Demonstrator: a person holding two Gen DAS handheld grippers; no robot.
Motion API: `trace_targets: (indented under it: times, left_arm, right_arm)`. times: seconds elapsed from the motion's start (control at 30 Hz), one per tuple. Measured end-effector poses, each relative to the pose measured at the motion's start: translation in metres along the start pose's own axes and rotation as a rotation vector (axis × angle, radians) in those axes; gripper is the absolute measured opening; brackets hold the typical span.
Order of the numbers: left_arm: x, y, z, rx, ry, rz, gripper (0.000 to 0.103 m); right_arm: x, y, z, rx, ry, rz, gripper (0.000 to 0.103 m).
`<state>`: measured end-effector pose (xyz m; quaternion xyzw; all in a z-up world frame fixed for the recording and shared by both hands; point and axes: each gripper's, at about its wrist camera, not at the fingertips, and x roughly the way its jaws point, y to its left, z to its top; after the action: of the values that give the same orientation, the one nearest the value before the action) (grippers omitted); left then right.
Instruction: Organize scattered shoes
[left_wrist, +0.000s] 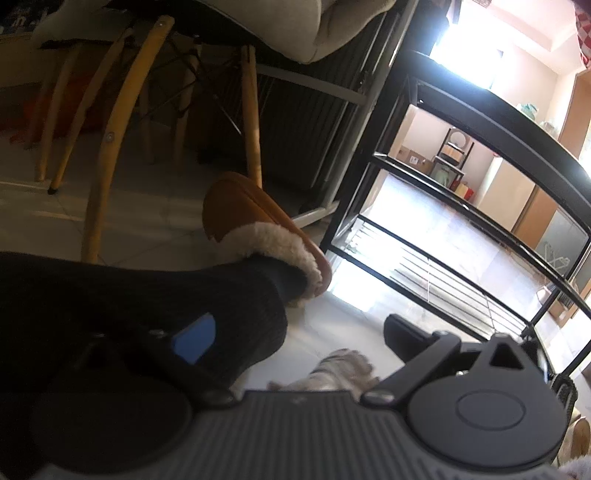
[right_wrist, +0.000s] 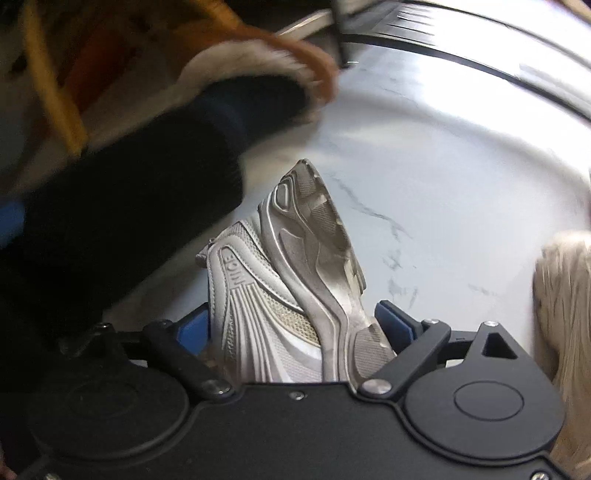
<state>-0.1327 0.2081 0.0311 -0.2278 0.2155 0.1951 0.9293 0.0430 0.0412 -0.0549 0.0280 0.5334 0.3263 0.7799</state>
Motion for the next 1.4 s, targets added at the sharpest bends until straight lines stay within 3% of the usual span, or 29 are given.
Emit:
trace_targets:
  times: [0.13, 0.23, 0.3, 0.5, 0.67, 0.77, 0.83, 1.07, 1.2, 1.4]
  left_arm:
    - [0.002, -0.002, 0.0, 0.008, 0.004, 0.004, 0.099]
    - [0.002, -0.002, 0.0, 0.007, 0.004, 0.002, 0.099]
    - [0.002, -0.003, 0.0, 0.014, 0.007, 0.008, 0.099]
    - [0.003, -0.005, -0.001, 0.028, 0.012, 0.016, 0.1]
    - [0.003, -0.006, -0.001, 0.031, 0.014, 0.018, 0.1]
    - [0.004, -0.007, -0.001, 0.036, 0.016, 0.022, 0.101]
    - [0.004, -0.008, -0.001, 0.04, 0.018, 0.021, 0.101]
    - [0.001, -0.005, -0.003, 0.033, 0.014, 0.014, 0.102]
    - [0.0, -0.006, -0.004, 0.04, 0.016, 0.019, 0.102]
    - [-0.001, -0.005, -0.003, 0.037, 0.017, 0.013, 0.102]
  right_arm:
    - [-0.012, -0.05, 0.012, 0.255, -0.02, 0.075, 0.094]
    - [-0.028, -0.075, 0.014, 0.342, -0.054, 0.091, 0.096]
    - [-0.027, -0.085, 0.02, 0.339, -0.075, 0.064, 0.098]
    - [-0.049, -0.099, 0.023, 0.343, -0.123, 0.047, 0.084]
    - [-0.045, -0.103, 0.032, 0.285, -0.176, -0.067, 0.082]
    - [-0.049, -0.103, 0.028, 0.261, -0.151, -0.053, 0.083]
    - [-0.041, -0.099, 0.028, 0.251, -0.133, -0.026, 0.097]
    - [-0.039, -0.076, 0.012, -0.018, -0.127, -0.141, 0.099]
    - [-0.027, -0.058, -0.001, -0.235, -0.115, -0.223, 0.1]
    - [0.011, -0.044, 0.002, -0.378, -0.075, -0.346, 0.099]
